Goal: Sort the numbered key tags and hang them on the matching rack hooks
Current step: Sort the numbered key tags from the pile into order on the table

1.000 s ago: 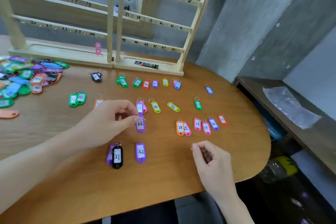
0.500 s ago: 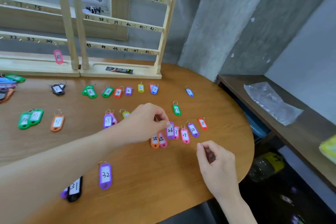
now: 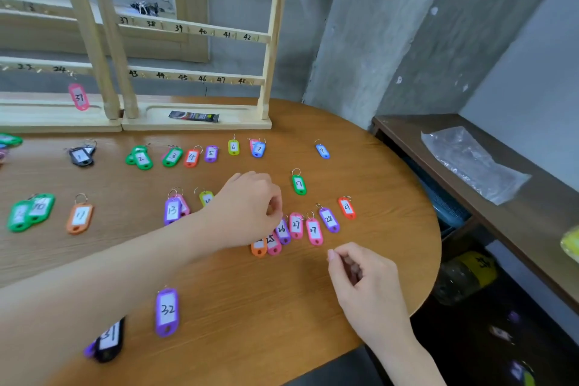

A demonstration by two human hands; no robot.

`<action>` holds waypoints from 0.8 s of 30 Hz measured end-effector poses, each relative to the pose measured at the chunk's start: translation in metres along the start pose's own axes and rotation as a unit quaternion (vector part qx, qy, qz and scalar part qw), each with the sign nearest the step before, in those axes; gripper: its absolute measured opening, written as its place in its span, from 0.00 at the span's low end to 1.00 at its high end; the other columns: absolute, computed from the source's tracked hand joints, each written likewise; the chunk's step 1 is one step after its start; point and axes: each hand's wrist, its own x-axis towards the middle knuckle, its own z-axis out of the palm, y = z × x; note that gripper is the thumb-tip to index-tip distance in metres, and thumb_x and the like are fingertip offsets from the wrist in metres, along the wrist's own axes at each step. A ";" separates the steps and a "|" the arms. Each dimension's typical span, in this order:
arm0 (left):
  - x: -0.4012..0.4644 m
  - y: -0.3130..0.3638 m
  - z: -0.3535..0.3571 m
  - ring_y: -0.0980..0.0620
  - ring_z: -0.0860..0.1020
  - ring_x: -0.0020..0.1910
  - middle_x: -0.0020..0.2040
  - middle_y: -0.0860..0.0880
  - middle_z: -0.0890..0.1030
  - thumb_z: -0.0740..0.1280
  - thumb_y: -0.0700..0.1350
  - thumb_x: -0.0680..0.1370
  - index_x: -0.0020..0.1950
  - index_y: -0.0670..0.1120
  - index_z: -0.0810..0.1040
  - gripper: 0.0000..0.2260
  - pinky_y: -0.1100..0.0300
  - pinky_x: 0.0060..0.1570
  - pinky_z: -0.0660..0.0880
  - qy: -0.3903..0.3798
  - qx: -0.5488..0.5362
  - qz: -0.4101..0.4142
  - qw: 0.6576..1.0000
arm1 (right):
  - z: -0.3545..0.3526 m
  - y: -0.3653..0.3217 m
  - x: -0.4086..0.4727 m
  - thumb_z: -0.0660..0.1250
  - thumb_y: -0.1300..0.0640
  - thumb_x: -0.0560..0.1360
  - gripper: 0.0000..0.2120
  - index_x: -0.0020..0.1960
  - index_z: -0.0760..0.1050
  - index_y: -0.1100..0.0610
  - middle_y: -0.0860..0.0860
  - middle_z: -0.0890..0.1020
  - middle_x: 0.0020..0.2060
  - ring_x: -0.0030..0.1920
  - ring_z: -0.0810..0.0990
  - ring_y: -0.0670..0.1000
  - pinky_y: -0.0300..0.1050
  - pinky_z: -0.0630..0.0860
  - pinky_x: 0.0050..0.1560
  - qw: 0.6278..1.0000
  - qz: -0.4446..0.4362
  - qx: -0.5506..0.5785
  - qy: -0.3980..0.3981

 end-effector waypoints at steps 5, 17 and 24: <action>-0.010 -0.010 -0.011 0.54 0.71 0.50 0.48 0.56 0.77 0.67 0.50 0.79 0.46 0.55 0.79 0.03 0.59 0.51 0.61 0.035 0.014 0.013 0.999 | 0.003 -0.012 0.010 0.68 0.56 0.80 0.11 0.39 0.77 0.50 0.45 0.75 0.28 0.31 0.75 0.51 0.46 0.72 0.30 0.999 -0.023 0.016 -0.017; -0.154 -0.120 -0.092 0.59 0.69 0.39 0.36 0.62 0.74 0.63 0.53 0.73 0.38 0.57 0.76 0.05 0.52 0.42 0.67 0.187 -0.002 -0.105 0.977 | 0.073 -0.117 0.052 0.68 0.55 0.80 0.14 0.36 0.74 0.54 0.46 0.72 0.27 0.30 0.70 0.50 0.48 0.69 0.32 0.984 -0.122 0.111 -0.071; -0.238 -0.191 -0.129 0.60 0.73 0.39 0.37 0.56 0.80 0.71 0.43 0.73 0.38 0.50 0.81 0.04 0.61 0.42 0.66 0.294 0.018 -0.232 0.927 | 0.129 -0.195 0.064 0.66 0.51 0.80 0.13 0.37 0.74 0.52 0.43 0.72 0.27 0.32 0.72 0.48 0.46 0.70 0.34 0.960 -0.208 0.103 -0.155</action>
